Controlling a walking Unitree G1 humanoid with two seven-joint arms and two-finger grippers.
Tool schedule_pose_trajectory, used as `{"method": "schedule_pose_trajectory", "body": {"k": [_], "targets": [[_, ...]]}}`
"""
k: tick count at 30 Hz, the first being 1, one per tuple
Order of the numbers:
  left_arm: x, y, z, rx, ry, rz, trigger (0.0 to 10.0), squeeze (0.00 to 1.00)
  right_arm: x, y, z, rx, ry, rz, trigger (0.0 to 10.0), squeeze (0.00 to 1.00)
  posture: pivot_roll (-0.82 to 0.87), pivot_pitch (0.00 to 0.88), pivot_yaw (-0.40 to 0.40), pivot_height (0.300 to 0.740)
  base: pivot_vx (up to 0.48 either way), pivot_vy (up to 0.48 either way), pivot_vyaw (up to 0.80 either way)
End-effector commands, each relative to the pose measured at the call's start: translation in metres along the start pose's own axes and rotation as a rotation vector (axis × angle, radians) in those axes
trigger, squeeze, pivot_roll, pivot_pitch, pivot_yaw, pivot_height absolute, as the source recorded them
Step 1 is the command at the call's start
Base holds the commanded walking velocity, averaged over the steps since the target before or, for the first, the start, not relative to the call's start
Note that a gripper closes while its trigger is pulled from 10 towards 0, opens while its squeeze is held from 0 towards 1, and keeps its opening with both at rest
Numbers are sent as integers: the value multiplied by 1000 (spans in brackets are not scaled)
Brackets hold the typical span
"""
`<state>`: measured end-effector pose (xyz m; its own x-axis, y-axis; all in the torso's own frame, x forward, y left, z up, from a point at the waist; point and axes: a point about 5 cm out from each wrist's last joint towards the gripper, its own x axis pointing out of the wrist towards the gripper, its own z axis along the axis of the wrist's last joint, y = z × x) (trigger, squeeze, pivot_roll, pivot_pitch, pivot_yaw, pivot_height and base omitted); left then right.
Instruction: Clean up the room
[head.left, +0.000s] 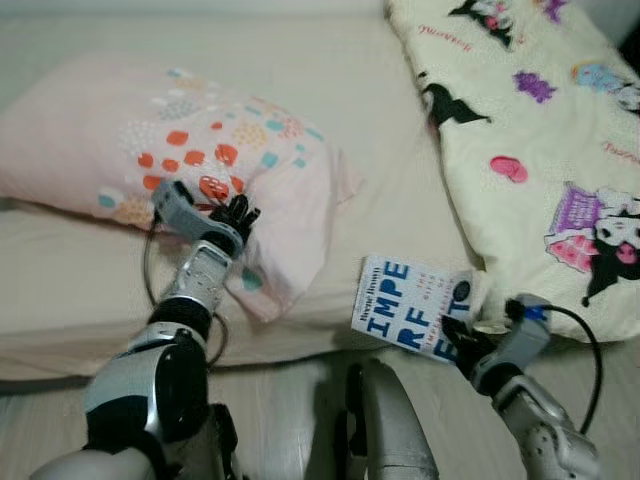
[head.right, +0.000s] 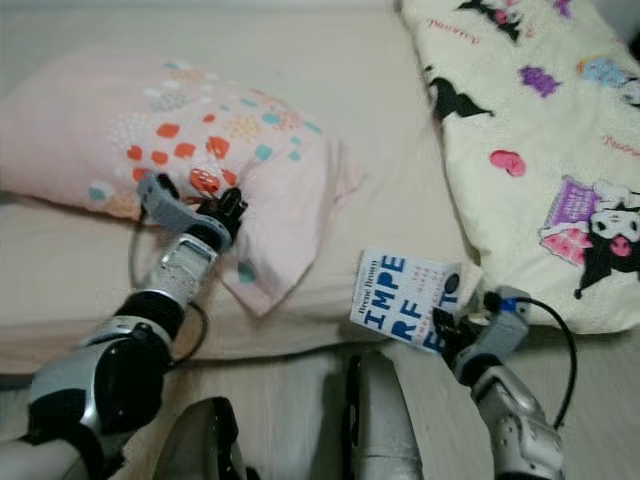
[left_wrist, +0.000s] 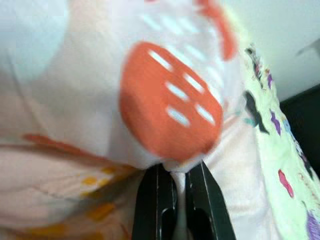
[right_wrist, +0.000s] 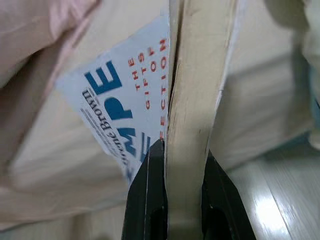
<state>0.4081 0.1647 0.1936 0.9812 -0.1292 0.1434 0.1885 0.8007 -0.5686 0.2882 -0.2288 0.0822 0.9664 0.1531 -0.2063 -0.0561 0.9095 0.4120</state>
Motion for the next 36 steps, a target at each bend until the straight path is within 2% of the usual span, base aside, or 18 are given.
{"method": "schedule_pose_trajectory", "body": {"k": [1, 2, 5, 8, 9, 11, 12, 13, 14, 16, 17, 18, 20, 23, 25, 28, 35, 36], "targets": [[-2, 9, 28, 109, -63, -13, 10000, 0, 17, 28, 11, -9, -73, 118, 10000, 0, -63, 123, 3, 609, 0, 0, 0], [-2, 9, 28, 109, -63, -13, 10000, 0, 17, 28, 11, -9, -73, 118, 10000, 0, -63, 123, 3, 609, 0, 0, 0], [-13, 30, 67, 279, -150, 16, 10000, 0, 32, 44, 19, -9, -101, 182, 10000, 0, -42, 81, -5, 624, 0, 0, 0], [-23, 41, 80, 378, -170, 35, 10000, 0, 38, 50, 24, -14, -112, 209, 10000, 0, -32, 58, -12, 639, 0, 0, 0], [-23, 41, 80, 378, -170, 35, 10000, 0, 38, 50, 24, -14, -112, 209, 10000, 0, -32, 58, -12, 639, 0, 0, 0], [-31, 48, 82, 444, -161, 40, 10000, 0, 43, 52, 29, -17, -126, 221, 10000, 0, -28, 32, -18, 649, 0, 0, 0], [-31, 48, 82, 444, -161, 40, 10000, 0, 43, 52, 29, -17, -126, 221, 10000, 0, -28, 32, -18, 649, 0, 0, 0], [-36, 53, 79, 500, -143, 44, 10000, 0, 45, 54, 32, -20, -135, 228, 10000, 0, -26, 16, -20, 654, 0, 0, 0], [-36, 53, 79, 500, -143, 44, 10000, 0, 45, 54, 32, -20, -135, 228, 10000, 0, -26, 16, -20, 654, 0, 0, 0], [-50, 67, 61, 641, -68, 54, 10000, 0, 48, 56, 37, -25, -149, 241, 10000, 0, -22, 0, -26, 664, 0, 0, 0], [-57, 71, 51, 677, -38, 51, 10000, 0, 50, 56, 39, -26, -153, 244, 10000, 0, -18, 0, -27, 669, 0, 0, 0], [-63, 73, 42, 686, -20, 42, 10000, 0, 50, 55, 40, -28, -156, 246, 10000, 0, -16, 0, -29, 674, 0, 0, 0], [-63, 73, 42, 686, -20, 42, 10000, 0, 50, 55, 40, -28, -156, 246, 10000, 0, -16, 0, -29, 674, 0, 0, 0], [-76, 67, 21, 661, 4, 9, 10000, 0, 53, 55, 41, -29, -164, 253, 10000, 0, -8, 0, -31, 689, 0, 0, 0], [-76, 67, 21, 661, 4, 9, 10000, 0, 53, 55, 41, -29, -164, 253, 10000, 0, -8, 0, -31, 689, 0, 0, 0], [-82, 60, 5, 648, 27, -8, 10000, 0, 55, 56, 42, -31, -170, 261, 10000, 0, -2, 0, -32, 704, 0, 0, 0], [-84, 54, -7, 653, 39, -16, 10000, 0, 57, 57, 37, -33, -167, 272, 10000, 0, 3, 0, -36, 719, 0, 0, 0], [-82, 48, -17, 638, 47, -25, 10000, 0, 57, 58, 33, -34, -160, 277, 10000, 0, -1, 0, -36, 729, 0, 0, 0]]}}
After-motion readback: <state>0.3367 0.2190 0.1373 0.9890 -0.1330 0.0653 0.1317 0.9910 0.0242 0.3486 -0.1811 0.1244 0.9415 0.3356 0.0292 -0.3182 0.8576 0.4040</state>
